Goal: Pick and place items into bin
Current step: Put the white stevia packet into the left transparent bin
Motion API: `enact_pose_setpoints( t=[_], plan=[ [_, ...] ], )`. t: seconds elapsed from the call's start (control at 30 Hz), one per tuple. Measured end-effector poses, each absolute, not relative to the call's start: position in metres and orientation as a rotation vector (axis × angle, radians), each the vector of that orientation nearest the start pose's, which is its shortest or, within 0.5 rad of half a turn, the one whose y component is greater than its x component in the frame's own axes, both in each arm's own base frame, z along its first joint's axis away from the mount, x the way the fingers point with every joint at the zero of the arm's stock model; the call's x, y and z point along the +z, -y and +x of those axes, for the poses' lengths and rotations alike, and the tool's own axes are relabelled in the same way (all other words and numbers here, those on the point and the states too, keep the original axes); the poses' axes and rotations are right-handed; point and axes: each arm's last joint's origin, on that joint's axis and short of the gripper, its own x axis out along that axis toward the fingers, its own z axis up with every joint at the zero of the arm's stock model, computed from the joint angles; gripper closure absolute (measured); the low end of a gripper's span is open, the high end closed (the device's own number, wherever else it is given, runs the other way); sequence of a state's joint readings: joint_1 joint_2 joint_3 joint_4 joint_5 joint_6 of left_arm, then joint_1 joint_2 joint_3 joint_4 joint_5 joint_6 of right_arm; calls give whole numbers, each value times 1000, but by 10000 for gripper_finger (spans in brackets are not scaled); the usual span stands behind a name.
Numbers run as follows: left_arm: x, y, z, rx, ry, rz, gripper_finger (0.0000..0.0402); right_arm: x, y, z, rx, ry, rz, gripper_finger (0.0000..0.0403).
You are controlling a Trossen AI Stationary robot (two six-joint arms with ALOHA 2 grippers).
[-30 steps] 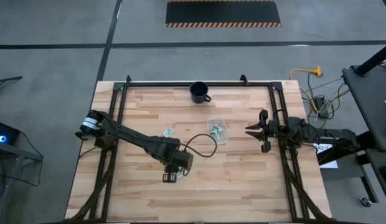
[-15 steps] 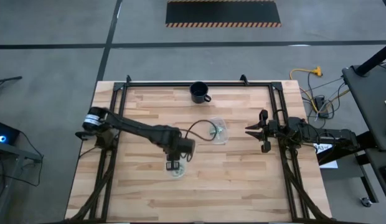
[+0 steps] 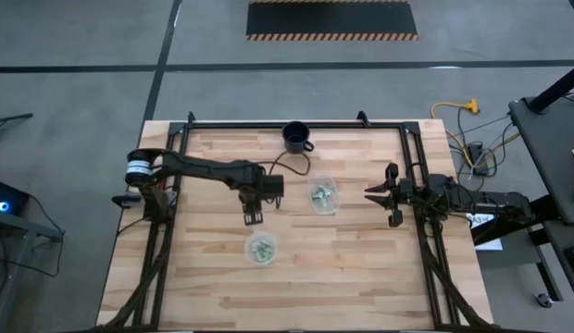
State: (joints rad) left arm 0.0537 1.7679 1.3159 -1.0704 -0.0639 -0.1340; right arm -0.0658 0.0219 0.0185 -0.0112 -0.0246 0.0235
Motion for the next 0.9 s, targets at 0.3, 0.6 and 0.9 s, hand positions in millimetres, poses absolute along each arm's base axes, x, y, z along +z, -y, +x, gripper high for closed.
enact_pose_setpoints(
  t=[0.3, 0.6, 0.9],
  plan=[
    [213, -48, 306, 299, -1351, -196, 283, 167, 6, 98, -43, -13, 24, 330],
    [208, -55, 300, 377, -1341, -208, 283, 167, 6, 98, -41, -14, 25, 330],
    [190, -57, 310, 392, -1368, -224, 283, 167, 6, 98, -42, -14, 25, 330]
  ],
)
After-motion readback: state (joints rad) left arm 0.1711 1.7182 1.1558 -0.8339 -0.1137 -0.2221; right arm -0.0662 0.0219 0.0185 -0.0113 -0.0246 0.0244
